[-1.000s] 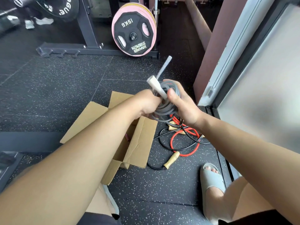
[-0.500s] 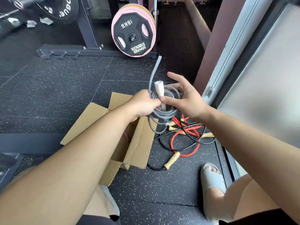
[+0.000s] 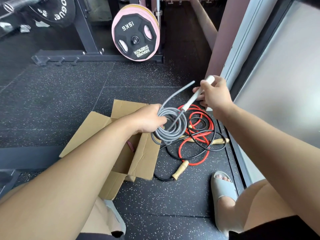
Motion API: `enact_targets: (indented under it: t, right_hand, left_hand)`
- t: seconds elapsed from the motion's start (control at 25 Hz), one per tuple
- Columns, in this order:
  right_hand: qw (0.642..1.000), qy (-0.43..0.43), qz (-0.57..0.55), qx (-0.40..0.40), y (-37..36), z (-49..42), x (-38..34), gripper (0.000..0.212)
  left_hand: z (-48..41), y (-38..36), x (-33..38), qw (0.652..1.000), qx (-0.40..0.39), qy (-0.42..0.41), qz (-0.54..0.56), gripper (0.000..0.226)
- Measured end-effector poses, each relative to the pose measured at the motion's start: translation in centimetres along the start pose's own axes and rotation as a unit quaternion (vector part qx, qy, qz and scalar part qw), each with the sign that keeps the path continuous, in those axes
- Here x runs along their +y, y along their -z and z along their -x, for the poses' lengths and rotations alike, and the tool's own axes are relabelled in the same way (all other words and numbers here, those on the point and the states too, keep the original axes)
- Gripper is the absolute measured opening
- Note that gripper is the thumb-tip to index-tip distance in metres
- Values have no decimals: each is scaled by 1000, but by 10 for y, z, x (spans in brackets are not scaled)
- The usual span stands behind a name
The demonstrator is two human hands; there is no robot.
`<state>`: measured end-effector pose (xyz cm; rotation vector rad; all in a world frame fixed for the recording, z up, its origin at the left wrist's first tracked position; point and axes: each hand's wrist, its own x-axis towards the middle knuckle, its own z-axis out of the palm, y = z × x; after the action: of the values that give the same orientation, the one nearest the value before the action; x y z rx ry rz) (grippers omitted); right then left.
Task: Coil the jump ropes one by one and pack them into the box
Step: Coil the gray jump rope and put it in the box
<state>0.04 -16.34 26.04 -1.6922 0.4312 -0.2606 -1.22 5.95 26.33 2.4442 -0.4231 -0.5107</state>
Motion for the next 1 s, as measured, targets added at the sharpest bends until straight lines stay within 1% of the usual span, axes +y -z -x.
enact_targets:
  t: [0.04, 0.08, 0.16, 0.2, 0.32, 0.36, 0.44, 0.52, 0.6, 0.64, 0.72, 0.8, 0.84, 0.88, 0.92, 1.0]
  right_hand:
    - [999, -7, 52, -9, 1, 1, 6, 60]
    - [992, 0, 124, -22, 0, 3, 11, 66]
    - [961, 31, 270, -60, -4, 5, 18, 66]
    - [949, 46, 302, -77, -6, 4, 19, 64]
    - [952, 65, 274, -123, -8, 5, 20, 62]
    - [952, 89, 260, -134, -7, 7, 21, 63]
    - [940, 182, 245, -153, -6, 9, 19, 64]
    - [912, 290, 239, -165, -8, 12, 16, 60]
    - [885, 366, 245, -154, -11, 13, 16, 44]
    - [878, 378, 260, -137, -12, 13, 16, 34]
    - [870, 367, 312, -105, -13, 15, 12, 20]
    - [844, 369, 378, -92, -15, 20, 8, 17]
    - [839, 375, 383, -99, -17, 22, 4, 17]
    - [847, 367, 370, -109, -19, 27, -2, 17]
    - [865, 344, 347, -118, -21, 30, -8, 17]
    - [915, 251, 275, -152, -24, 34, -17, 19]
  left_hand:
    - [2, -1, 1, 1000, -10, -6, 1, 6]
    - [3, -2, 2, 1000, -22, -7, 9, 7]
    - [4, -3, 3, 999, -28, 0, 46, 11]
    - [3, -2, 1, 998, -14, 8, 67, 15]
    - [-1, 4, -3, 992, 30, 23, 118, 17]
    - [-2, 6, -4, 991, 41, 26, 128, 16]
    - [-2, 9, -6, 990, 49, 30, 129, 14]
    - [-2, 10, -7, 992, 38, 23, 119, 9]
    - [0, 9, -7, 994, 37, 18, 104, 8]
    - [0, 10, -6, 994, 46, 22, 97, 6]
    - [0, 10, -3, 993, 80, 35, 82, 11]
    - [-1, 9, -1, 988, 119, 57, 85, 16]
    - [-2, 6, 0, 985, 134, 67, 90, 16]
    - [-3, 3, -1, 982, 144, 75, 93, 14]
    - [-5, 0, -3, 981, 153, 81, 89, 12]
    - [-8, -7, -6, 978, 163, 90, 95, 12]
